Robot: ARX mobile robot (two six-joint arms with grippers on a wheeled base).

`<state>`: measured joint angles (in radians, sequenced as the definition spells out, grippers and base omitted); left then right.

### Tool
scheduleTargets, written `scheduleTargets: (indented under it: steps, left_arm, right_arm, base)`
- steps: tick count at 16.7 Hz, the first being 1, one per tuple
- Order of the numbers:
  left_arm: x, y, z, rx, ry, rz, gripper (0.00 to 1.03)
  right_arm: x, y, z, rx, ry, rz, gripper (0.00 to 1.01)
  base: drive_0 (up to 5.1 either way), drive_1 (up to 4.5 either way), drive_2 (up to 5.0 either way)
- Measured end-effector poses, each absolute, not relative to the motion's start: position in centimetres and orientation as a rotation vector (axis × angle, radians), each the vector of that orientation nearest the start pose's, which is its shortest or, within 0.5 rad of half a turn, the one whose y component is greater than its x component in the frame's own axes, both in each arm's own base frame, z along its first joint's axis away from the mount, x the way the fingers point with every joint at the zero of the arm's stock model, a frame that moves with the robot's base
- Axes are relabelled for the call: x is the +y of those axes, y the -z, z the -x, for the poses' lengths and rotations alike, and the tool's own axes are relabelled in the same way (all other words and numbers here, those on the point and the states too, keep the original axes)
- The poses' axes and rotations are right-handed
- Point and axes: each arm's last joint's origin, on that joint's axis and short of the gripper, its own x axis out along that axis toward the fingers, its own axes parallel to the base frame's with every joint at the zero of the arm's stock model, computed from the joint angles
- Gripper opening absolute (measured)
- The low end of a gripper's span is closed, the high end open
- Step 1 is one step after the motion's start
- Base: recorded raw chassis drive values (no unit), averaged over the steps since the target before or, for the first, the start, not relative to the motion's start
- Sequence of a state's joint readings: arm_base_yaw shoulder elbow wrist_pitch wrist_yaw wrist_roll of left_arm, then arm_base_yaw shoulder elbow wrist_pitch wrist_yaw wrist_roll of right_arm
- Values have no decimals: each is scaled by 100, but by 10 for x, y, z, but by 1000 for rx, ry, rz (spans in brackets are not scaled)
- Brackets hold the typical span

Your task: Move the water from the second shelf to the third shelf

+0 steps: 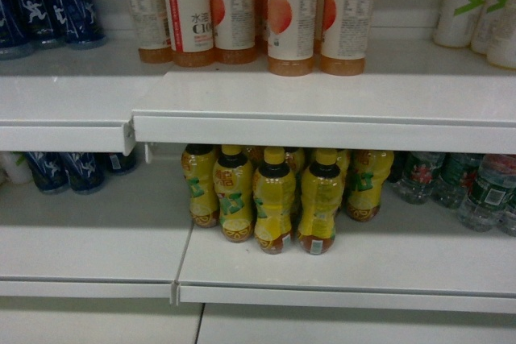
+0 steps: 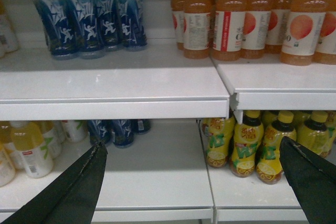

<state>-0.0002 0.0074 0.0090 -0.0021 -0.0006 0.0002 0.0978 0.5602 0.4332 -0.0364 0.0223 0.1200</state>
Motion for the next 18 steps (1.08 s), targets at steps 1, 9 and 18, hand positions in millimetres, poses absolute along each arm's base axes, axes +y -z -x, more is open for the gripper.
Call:
scheduleTargets:
  steps: [1,9,18]
  left_arm:
    - [0,-166,-98,3,0,0,98]
    - [0,-166,-98,3,0,0,98]
    - [0,-166,-98,2,0,0,98]
  right_arm:
    - [13,-257,-142,164,-65,-110,42]
    - [13,-257,-142,161,-66,-110,42]
    - [13,-257,-142,165,-65,-110,42]
  base:
    - [0,0,0]
    - [-443,118,317]
    - [-468,157,286]
